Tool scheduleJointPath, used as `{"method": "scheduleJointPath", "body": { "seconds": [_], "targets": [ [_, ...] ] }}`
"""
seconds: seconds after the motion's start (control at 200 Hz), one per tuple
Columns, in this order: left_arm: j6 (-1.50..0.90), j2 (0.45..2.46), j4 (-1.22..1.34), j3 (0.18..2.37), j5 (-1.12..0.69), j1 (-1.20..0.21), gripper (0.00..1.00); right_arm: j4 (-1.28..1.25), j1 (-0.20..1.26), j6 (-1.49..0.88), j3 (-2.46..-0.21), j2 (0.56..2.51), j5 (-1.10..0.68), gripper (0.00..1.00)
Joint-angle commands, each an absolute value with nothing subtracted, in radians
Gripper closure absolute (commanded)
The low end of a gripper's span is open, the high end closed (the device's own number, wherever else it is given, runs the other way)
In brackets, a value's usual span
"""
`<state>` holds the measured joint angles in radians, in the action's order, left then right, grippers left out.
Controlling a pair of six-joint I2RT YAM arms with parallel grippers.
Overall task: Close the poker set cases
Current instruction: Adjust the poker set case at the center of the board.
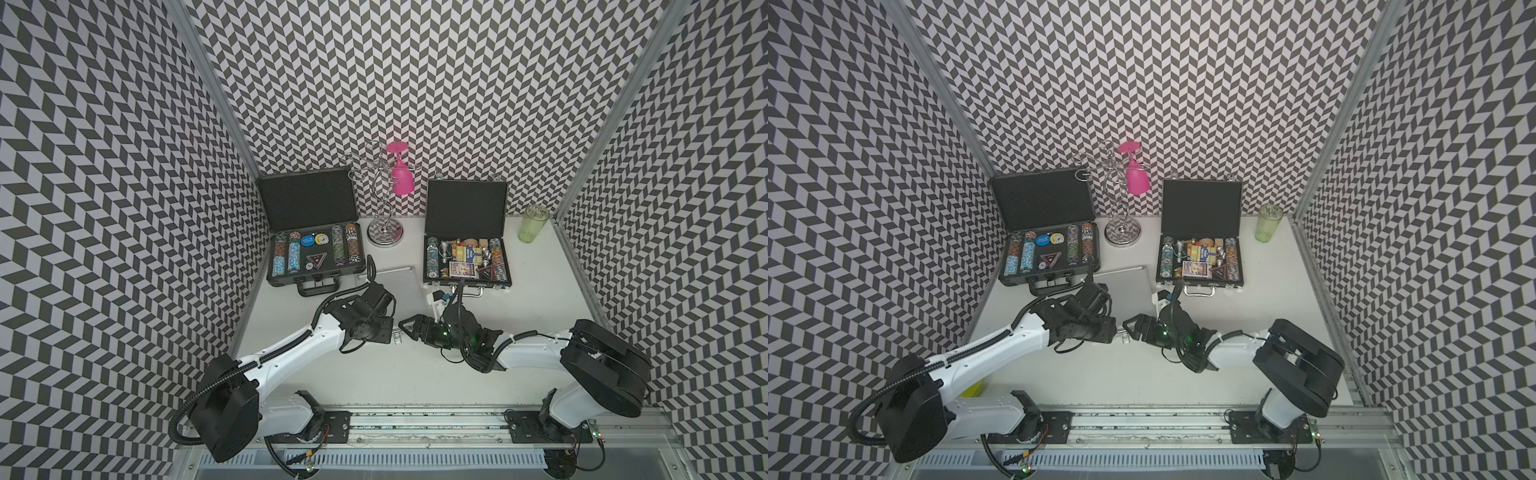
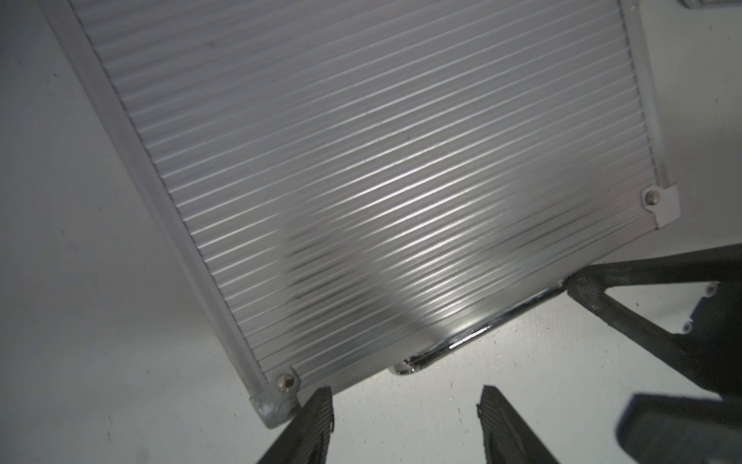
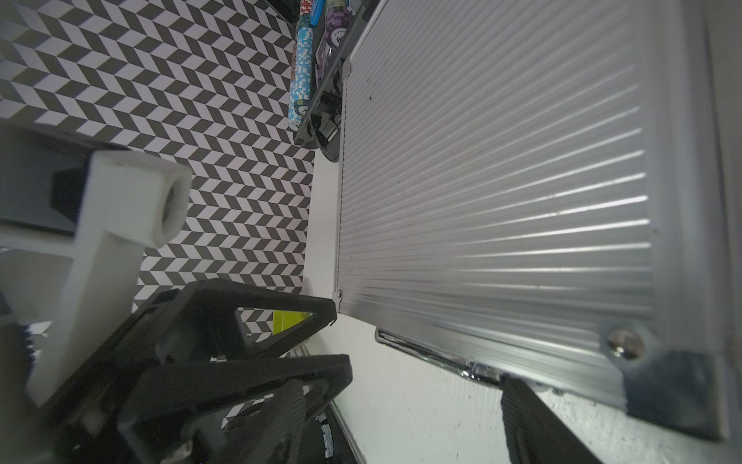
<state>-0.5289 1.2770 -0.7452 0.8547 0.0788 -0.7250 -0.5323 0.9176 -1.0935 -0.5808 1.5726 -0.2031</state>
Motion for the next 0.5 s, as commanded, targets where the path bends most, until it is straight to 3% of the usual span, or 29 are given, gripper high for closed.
{"method": "scheduleJointPath", "body": {
  "seconds": [0.0,0.496],
  "targets": [
    [-0.572,1.309,-0.744,0.858,0.167,-0.75,0.36,-0.563,0.912,-1.112,-0.604,1.596,-0.207,0.22],
    [-0.584,1.4,-0.763,0.883,0.246,-0.82,0.37,-0.531,0.896,-1.116,-0.592,1.573,-0.198,0.22]
  ]
}}
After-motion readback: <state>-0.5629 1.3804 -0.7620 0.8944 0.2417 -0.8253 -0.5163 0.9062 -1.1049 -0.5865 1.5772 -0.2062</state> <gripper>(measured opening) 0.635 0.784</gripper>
